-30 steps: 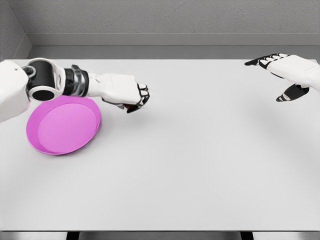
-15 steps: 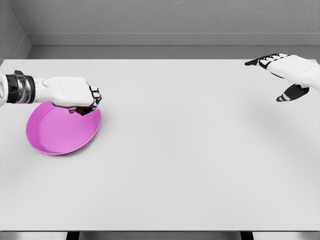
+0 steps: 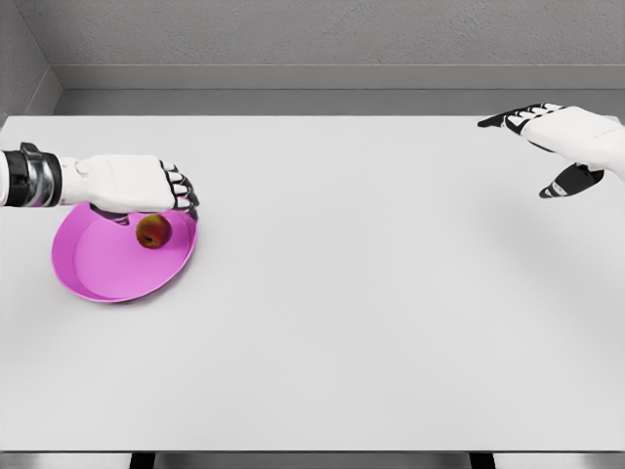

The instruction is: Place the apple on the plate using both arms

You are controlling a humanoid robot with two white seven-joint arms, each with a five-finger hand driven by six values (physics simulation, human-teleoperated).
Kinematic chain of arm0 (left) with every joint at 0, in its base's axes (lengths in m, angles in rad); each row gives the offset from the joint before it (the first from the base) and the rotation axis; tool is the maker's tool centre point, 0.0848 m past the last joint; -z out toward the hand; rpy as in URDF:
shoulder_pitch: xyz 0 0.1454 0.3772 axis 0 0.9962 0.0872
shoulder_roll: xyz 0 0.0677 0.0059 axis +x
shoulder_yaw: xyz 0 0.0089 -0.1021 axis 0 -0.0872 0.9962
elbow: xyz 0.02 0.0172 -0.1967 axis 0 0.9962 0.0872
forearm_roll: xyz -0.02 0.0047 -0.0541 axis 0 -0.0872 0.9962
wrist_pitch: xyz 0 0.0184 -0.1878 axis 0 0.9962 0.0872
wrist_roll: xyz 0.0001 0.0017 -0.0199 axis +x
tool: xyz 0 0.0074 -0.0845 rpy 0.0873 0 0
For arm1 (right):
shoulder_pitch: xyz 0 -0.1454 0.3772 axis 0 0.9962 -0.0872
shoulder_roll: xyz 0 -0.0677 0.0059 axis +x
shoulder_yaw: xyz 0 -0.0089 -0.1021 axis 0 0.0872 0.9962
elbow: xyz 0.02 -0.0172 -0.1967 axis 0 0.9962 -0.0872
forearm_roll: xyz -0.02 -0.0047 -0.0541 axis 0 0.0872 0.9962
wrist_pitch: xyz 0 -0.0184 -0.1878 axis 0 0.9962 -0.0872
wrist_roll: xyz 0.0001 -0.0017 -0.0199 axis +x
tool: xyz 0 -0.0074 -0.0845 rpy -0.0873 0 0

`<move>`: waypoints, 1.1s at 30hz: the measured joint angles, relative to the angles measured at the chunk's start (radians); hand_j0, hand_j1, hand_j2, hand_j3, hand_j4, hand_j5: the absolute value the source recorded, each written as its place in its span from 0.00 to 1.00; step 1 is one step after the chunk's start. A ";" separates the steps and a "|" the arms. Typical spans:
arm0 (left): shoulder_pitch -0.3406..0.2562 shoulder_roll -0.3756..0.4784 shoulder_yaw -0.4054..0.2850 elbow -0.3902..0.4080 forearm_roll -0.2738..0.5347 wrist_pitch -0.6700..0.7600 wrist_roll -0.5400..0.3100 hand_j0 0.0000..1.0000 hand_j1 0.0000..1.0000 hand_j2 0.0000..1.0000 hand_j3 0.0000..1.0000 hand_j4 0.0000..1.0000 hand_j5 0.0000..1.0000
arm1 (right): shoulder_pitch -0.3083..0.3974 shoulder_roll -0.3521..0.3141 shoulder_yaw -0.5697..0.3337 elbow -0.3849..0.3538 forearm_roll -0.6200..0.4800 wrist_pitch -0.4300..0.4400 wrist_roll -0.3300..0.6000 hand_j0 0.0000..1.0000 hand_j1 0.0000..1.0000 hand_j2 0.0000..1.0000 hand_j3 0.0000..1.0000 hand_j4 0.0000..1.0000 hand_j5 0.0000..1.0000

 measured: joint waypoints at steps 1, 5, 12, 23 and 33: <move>0.000 0.000 0.001 0.000 -0.001 0.000 0.000 1.00 1.00 1.00 1.00 1.00 1.00 | 0.000 0.000 0.000 0.000 0.000 0.000 0.000 1.00 1.00 1.00 1.00 1.00 1.00; 0.005 0.004 0.018 0.002 0.052 0.000 0.005 1.00 1.00 1.00 1.00 1.00 1.00 | 0.000 0.000 0.000 0.000 0.000 0.000 0.000 1.00 1.00 1.00 1.00 1.00 1.00; 0.055 0.037 0.037 0.010 0.272 0.000 0.007 1.00 1.00 1.00 1.00 1.00 1.00 | 0.000 0.000 0.001 0.000 0.000 0.000 0.000 1.00 1.00 1.00 1.00 1.00 1.00; 0.106 0.122 0.073 0.035 0.396 0.000 0.005 1.00 1.00 1.00 1.00 1.00 1.00 | -0.002 0.001 0.013 -0.004 0.001 0.000 0.000 1.00 1.00 1.00 1.00 1.00 1.00; 0.106 0.132 0.087 0.040 0.399 0.000 0.004 1.00 1.00 1.00 1.00 1.00 1.00 | -0.005 -0.001 0.035 -0.008 0.001 0.000 0.000 1.00 1.00 1.00 1.00 1.00 1.00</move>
